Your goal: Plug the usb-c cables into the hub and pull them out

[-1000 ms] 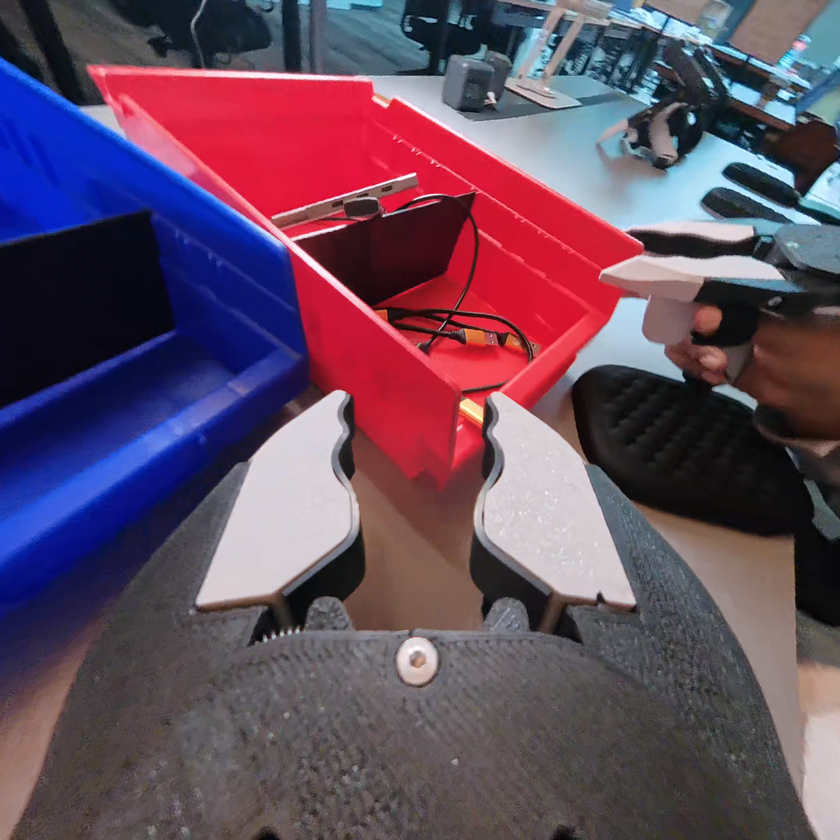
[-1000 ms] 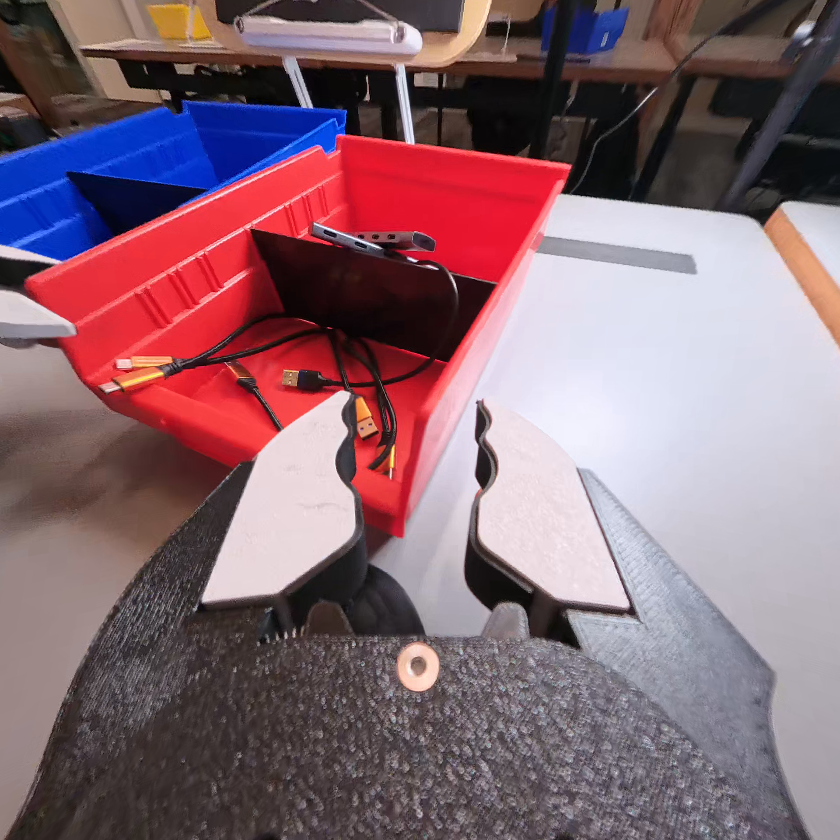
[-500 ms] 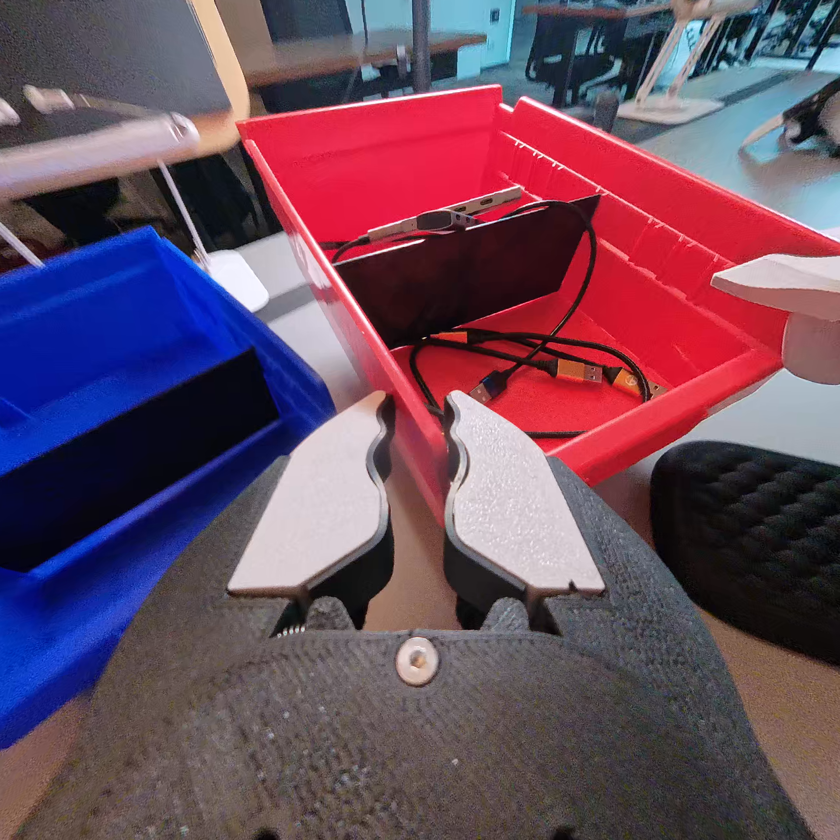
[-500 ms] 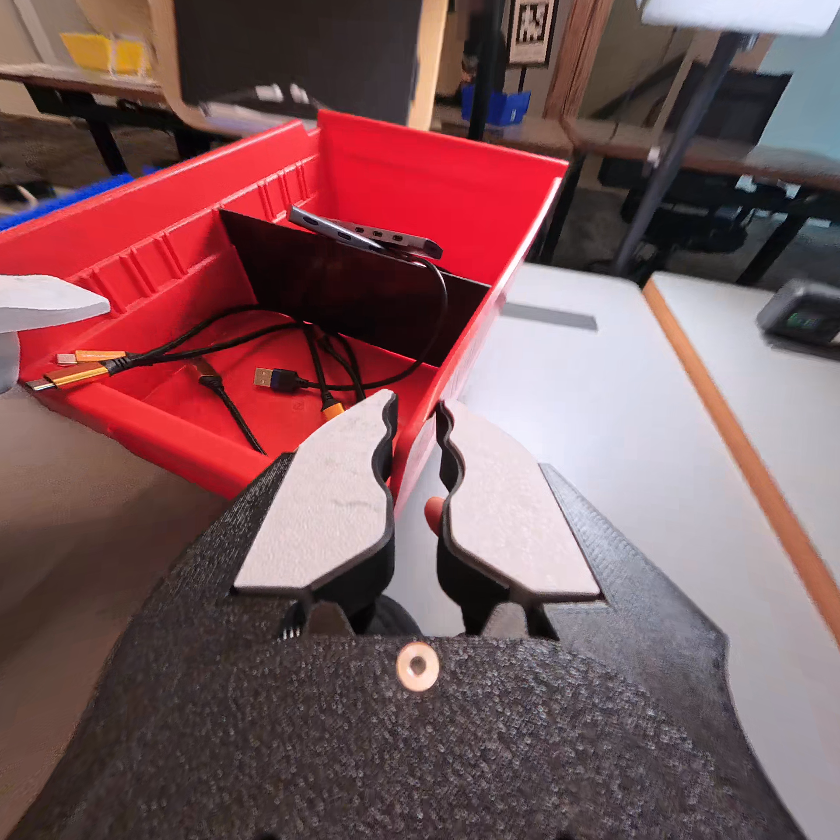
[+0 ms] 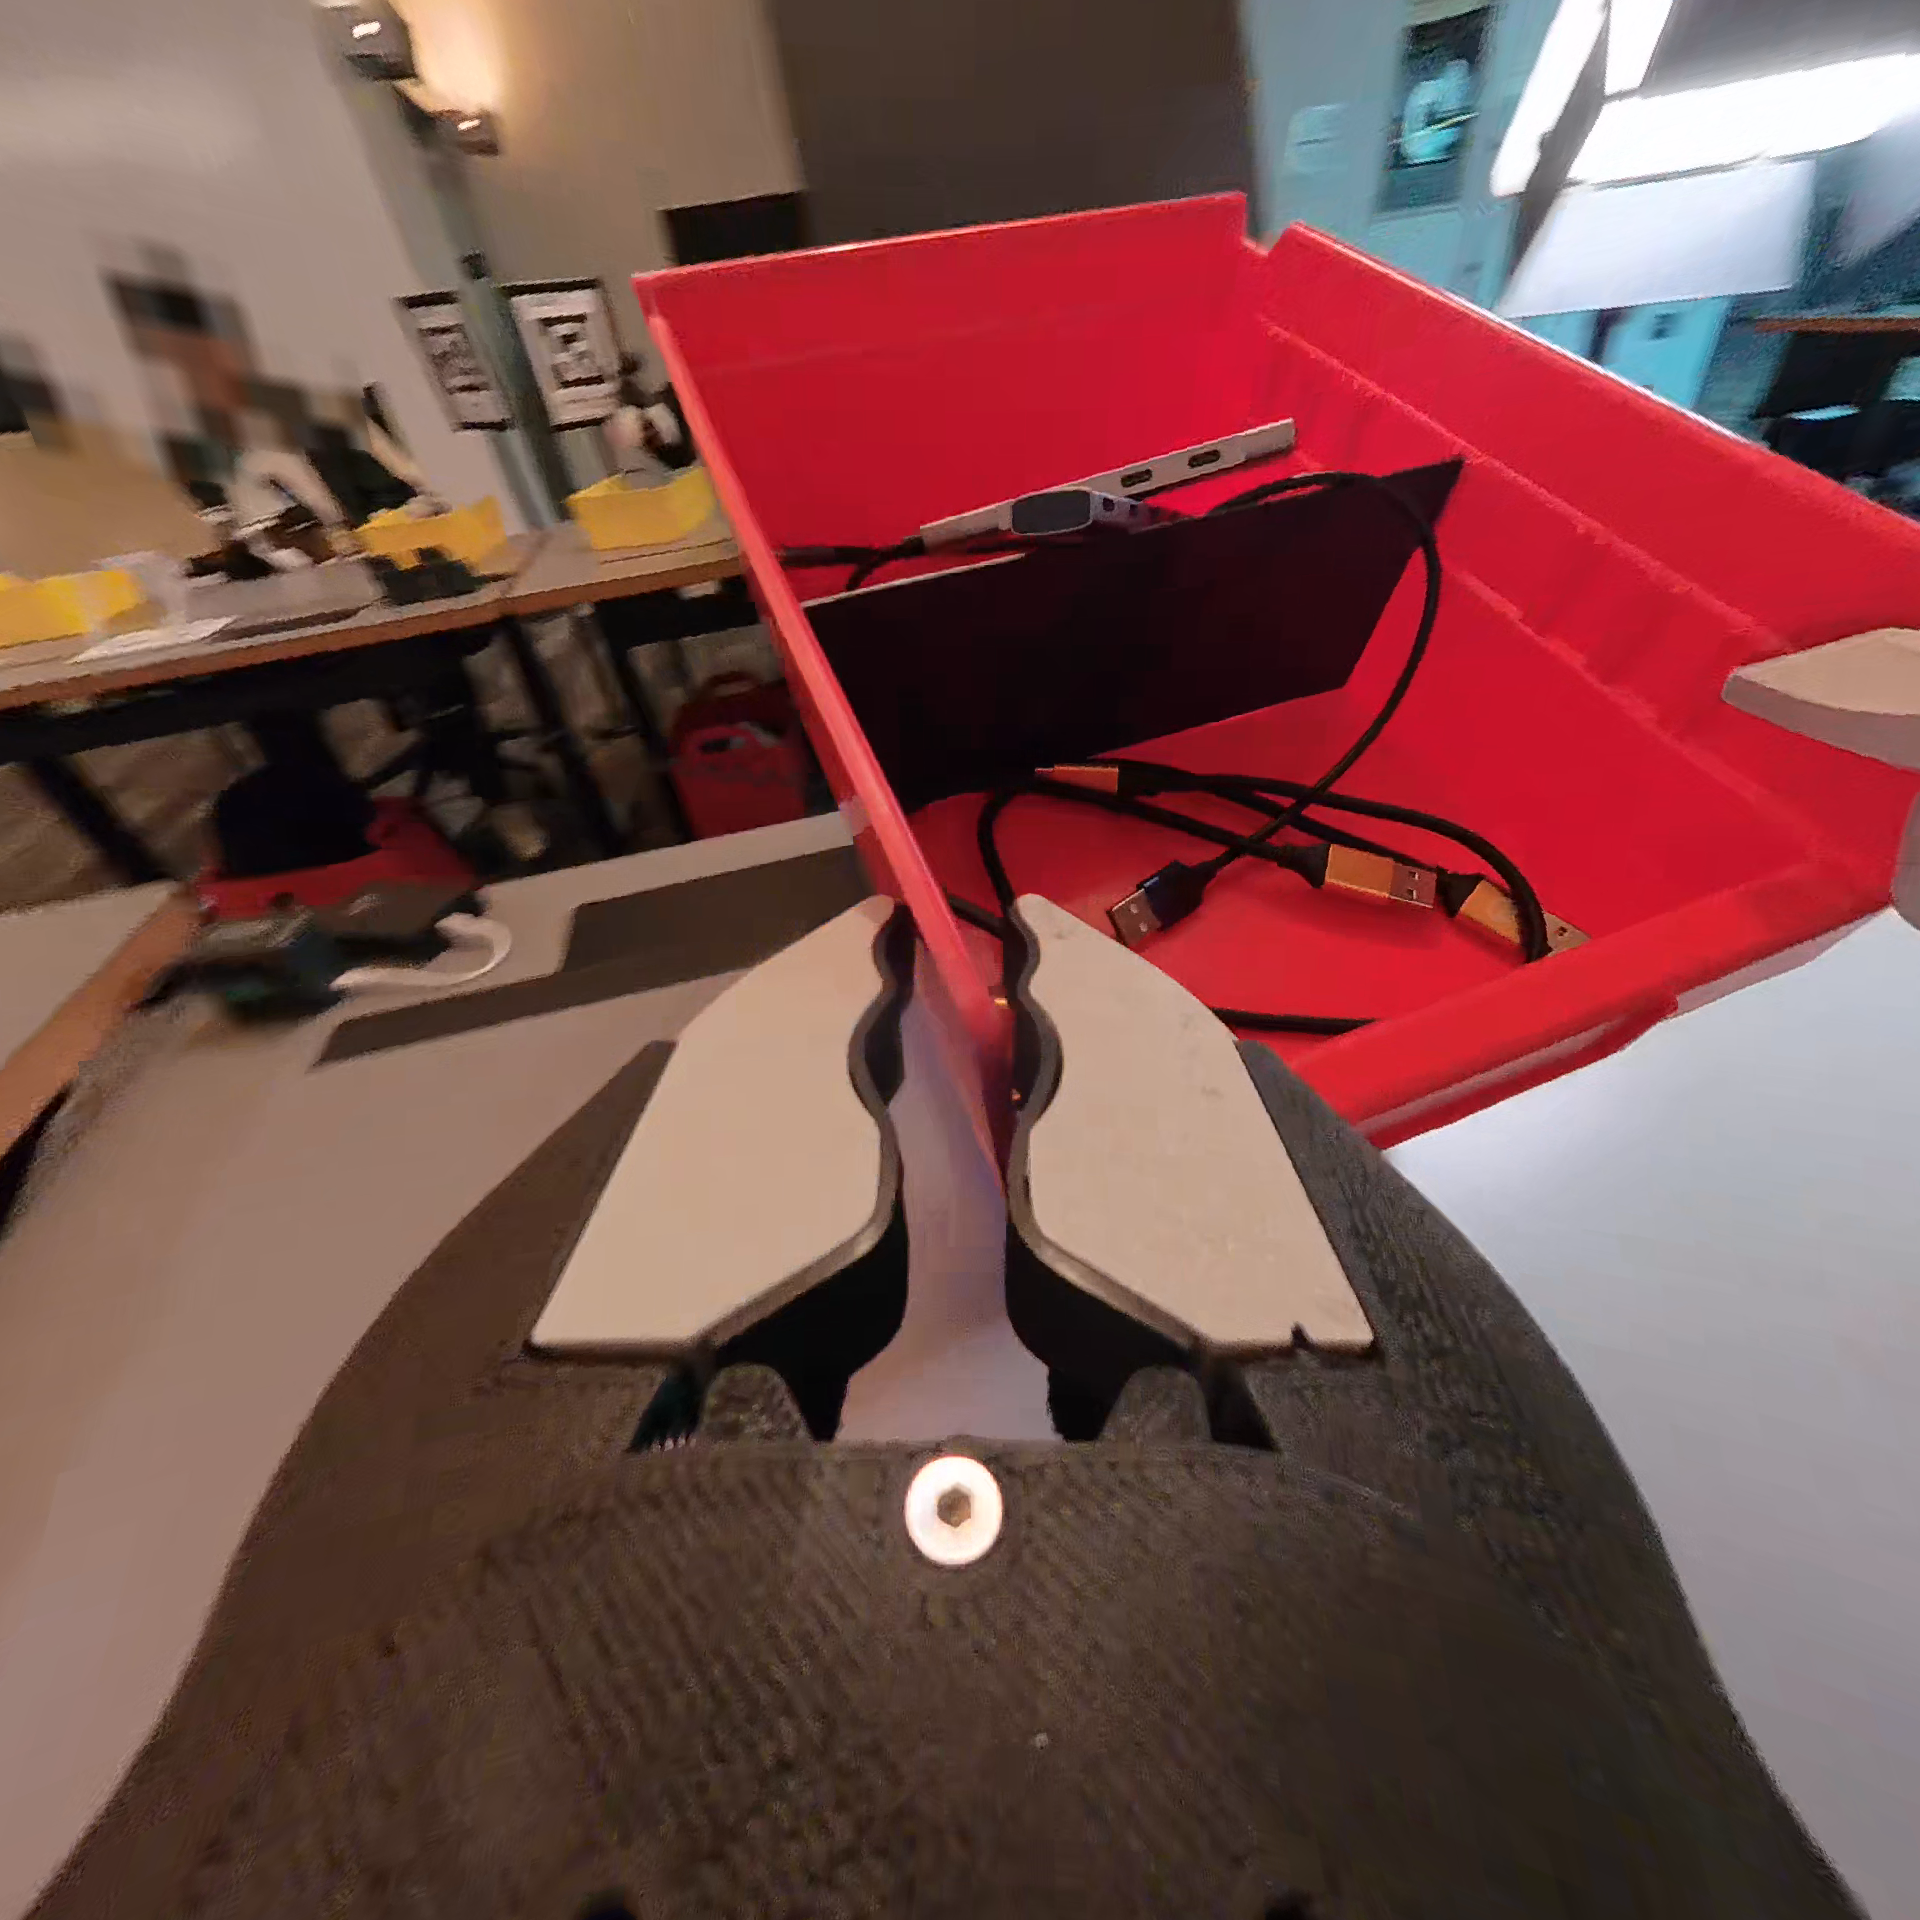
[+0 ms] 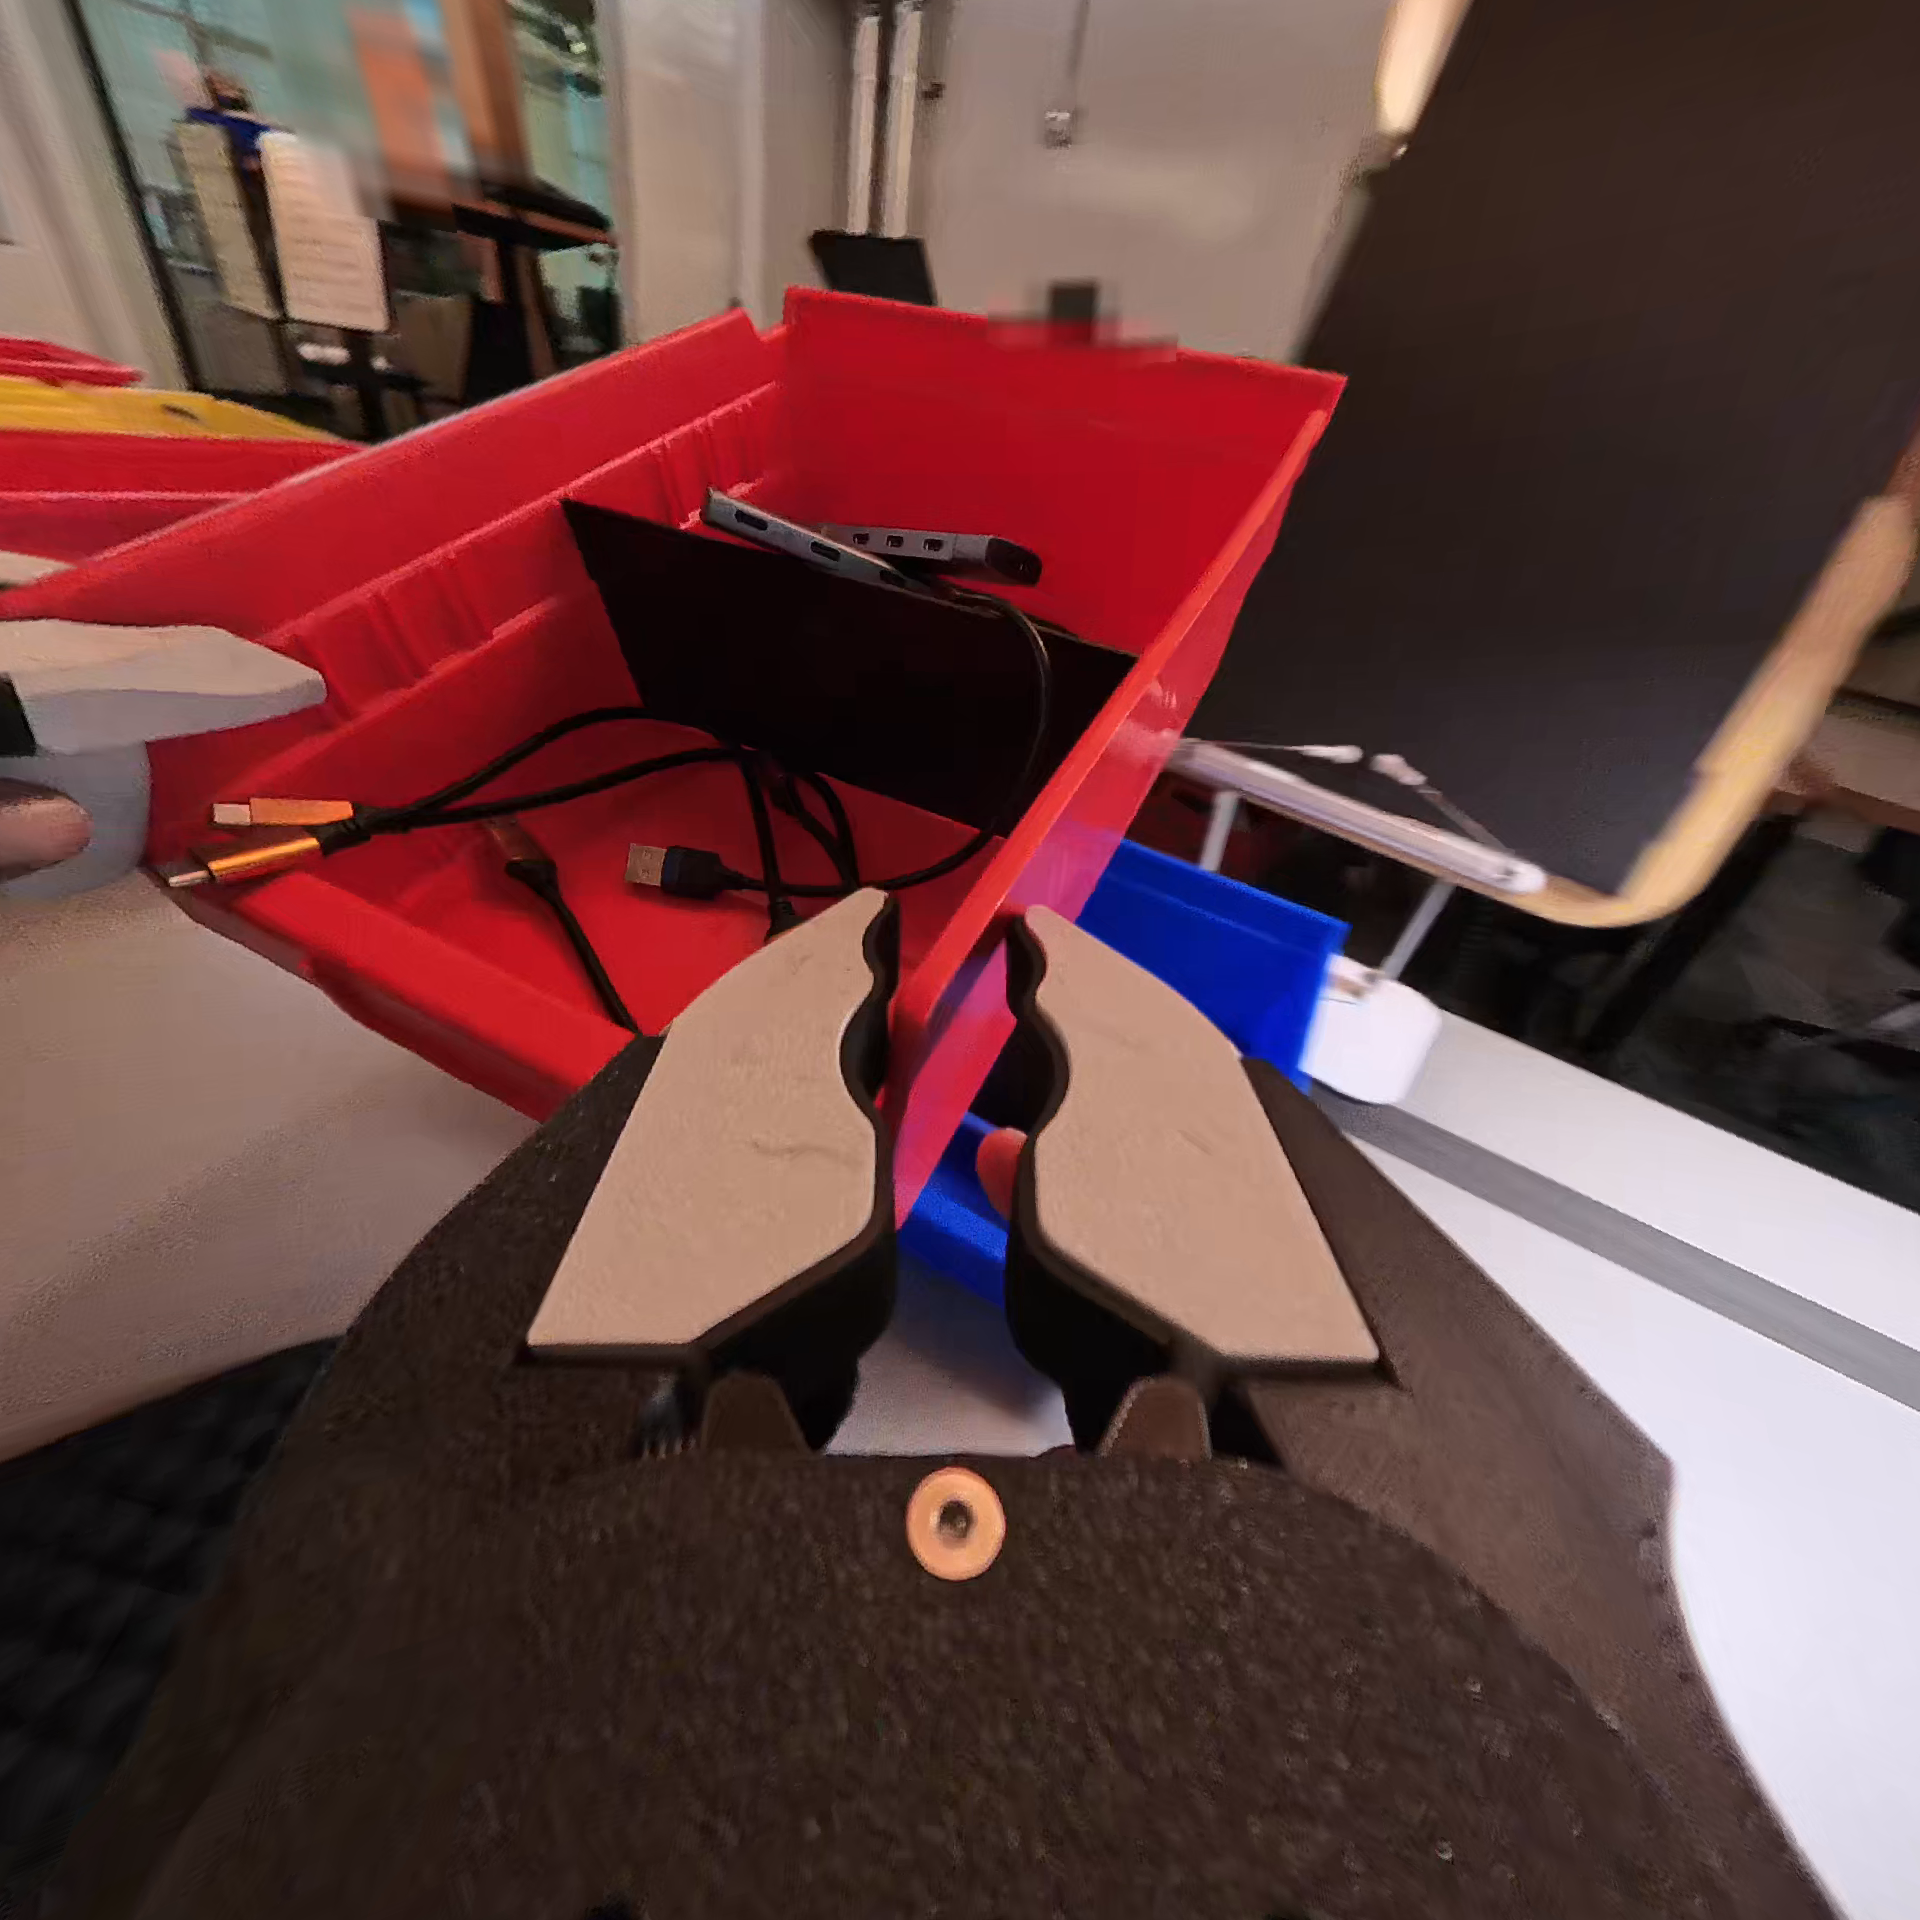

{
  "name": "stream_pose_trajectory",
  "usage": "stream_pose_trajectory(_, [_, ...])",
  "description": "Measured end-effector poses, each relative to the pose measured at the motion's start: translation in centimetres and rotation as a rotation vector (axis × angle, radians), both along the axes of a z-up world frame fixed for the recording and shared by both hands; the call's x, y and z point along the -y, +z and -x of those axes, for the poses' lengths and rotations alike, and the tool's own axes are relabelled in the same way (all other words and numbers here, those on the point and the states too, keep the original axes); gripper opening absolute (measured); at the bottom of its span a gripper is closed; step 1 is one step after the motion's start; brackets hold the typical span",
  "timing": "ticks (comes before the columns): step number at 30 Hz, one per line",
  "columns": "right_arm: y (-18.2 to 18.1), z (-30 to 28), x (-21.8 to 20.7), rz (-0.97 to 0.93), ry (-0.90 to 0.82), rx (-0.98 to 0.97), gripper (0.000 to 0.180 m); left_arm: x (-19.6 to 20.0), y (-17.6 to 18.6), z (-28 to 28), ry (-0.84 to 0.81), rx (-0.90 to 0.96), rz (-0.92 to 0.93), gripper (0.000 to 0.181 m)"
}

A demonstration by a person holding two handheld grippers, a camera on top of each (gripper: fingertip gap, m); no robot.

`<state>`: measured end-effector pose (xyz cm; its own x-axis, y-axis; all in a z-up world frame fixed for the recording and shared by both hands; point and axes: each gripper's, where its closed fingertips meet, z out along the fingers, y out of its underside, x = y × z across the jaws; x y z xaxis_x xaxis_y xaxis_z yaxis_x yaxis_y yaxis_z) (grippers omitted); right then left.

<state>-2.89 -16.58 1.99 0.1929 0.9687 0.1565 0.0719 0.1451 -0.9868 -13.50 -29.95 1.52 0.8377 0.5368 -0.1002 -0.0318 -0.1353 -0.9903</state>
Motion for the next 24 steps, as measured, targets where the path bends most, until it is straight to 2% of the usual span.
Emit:
stream_pose_trajectory(5, [-4.8,8.5,7.6,0.048,0.148,0.077,0.022,9.1,-3.6,7.0,0.188,0.075,0.008,0.010])
stream_pose_trajectory(9, [-9.4,12.8,9.6,0.088,0.178,0.154,0.021,12.0,-8.1,10.8,0.263,0.147,0.040,0.009])
stream_pose_trajectory(12, [-13.0,14.1,8.9,0.112,0.167,0.230,0.021,11.3,-12.0,12.6,0.267,0.229,0.068,0.008])
stream_pose_trajectory(16, [-16.9,13.3,6.2,0.125,0.142,0.332,0.023,8.1,-16.2,13.1,0.211,0.318,0.125,0.009])
stream_pose_trajectory(18, [-17.7,12.1,5.7,0.087,0.200,0.366,0.025,6.6,-17.5,12.8,0.189,0.295,0.183,0.011])
stream_pose_trajectory(20, [-17.1,10.4,5.6,0.057,0.277,0.407,0.029,5.5,-17.4,12.0,0.111,0.277,0.229,0.027])
stream_pose_trajectory(22, [-15.0,8.4,5.1,0.028,0.359,0.395,0.038,5.3,-16.3,11.4,0.068,0.242,0.253,0.037])
stream_pose_trajectory(24, [-13.2,6.6,3.8,-0.037,0.421,0.398,0.042,5.7,-15.2,11.0,0.068,0.131,0.324,0.046])
